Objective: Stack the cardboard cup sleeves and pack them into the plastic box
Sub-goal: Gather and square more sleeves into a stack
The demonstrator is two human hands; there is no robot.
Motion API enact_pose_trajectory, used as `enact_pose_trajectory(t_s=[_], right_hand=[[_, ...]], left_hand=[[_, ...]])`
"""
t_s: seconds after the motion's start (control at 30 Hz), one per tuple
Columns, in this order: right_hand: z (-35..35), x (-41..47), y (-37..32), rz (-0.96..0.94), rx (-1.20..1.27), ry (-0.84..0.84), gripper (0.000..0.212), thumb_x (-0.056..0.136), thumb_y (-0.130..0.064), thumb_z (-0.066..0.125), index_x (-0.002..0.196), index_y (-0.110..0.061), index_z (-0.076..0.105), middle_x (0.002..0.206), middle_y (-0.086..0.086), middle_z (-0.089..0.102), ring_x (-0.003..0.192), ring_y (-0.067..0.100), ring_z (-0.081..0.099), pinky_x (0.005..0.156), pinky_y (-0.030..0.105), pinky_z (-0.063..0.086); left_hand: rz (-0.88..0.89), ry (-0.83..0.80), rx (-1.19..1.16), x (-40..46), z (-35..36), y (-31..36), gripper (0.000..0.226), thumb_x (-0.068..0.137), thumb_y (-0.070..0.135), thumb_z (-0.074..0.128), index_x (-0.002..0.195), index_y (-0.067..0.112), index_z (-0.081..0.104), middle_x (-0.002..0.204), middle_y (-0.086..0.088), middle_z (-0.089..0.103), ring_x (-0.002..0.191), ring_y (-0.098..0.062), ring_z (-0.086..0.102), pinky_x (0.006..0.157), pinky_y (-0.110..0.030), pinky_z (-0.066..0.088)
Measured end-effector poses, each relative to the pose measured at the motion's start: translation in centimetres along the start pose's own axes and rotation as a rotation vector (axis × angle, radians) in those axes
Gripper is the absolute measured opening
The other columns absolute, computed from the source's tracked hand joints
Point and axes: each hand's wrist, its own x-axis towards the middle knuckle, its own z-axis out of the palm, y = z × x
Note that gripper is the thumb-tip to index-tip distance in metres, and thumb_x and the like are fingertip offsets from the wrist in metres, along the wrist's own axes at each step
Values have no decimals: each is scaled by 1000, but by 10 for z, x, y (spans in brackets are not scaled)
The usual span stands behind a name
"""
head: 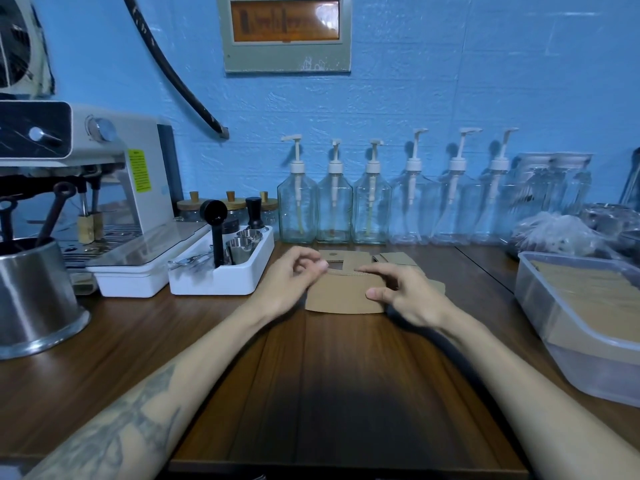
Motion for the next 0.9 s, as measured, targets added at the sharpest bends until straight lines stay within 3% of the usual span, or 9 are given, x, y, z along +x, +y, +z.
enact_pose_trajectory(t_s=[0.1,0.23,0.37,0.43,0.5,0.67,0.73,0.83,0.9], right_hand=[[-7,-3,1,21,-5,27,40,92,-17,67,120,-45,61,111,-6,67,97,38,63,65,13,51],[-13,-3,1,38,-43,23,38,93,-15,66,124,-36,62,123,2,66,97,29,62,64,1,43],[-14,-4,-1,65,-21,24,37,93,-15,66,125,-35,63,114,0,64,86,33,64,65,24,57],[-14,-5,-1,70,-25,28,37,93,-15,66,125,-34,63,113,2,65,84,37,65,67,37,59],[-13,-5,0,67,-35,29,38,93,-15,66,127,-33,63,111,0,66,78,31,65,68,38,59],[-14,-4,0,72,-31,37,38,93,-15,66,126,-33,63,103,-9,65,57,-2,58,63,28,58],[-13,-5,-1,73,-21,34,38,93,-14,66,125,-35,63,102,-6,66,58,3,59,64,33,59],[-13,-5,-1,77,-19,30,39,93,-15,66,126,-36,62,105,10,69,71,32,64,68,44,59],[-12,-5,0,75,-10,29,38,93,-15,66,124,-38,62,104,14,68,71,31,62,68,48,58]], left_hand=[[-30,111,105,10,-16,-10,25,101,33,49,122,22,58,119,8,60,105,-2,54,97,-24,43],[-36,-71,546,12,-24,-32,49,101,37,50,144,15,43,145,-4,43,133,-19,43,112,-35,35],[-132,-231,709,12,-11,-38,68,101,52,38,155,13,23,162,-11,22,150,-25,17,121,-41,19],[-153,-235,724,14,-9,-37,67,102,52,36,154,12,24,159,-12,27,149,-27,19,120,-41,21],[-135,-223,750,13,-11,-36,58,103,48,36,149,13,34,150,-11,41,140,-26,34,113,-39,30],[-121,-168,649,12,-14,-34,54,96,48,54,139,16,46,136,-2,47,126,-20,46,105,-39,41],[-112,-108,505,11,-16,-31,61,86,43,71,135,16,48,130,-1,46,120,-16,47,102,-35,42],[-72,25,358,9,-17,-26,68,72,25,86,129,17,51,119,-3,48,111,-16,48,90,-23,39],[-101,99,243,7,-17,-23,67,71,14,87,128,20,51,108,-2,50,105,-19,53,78,-19,41]])
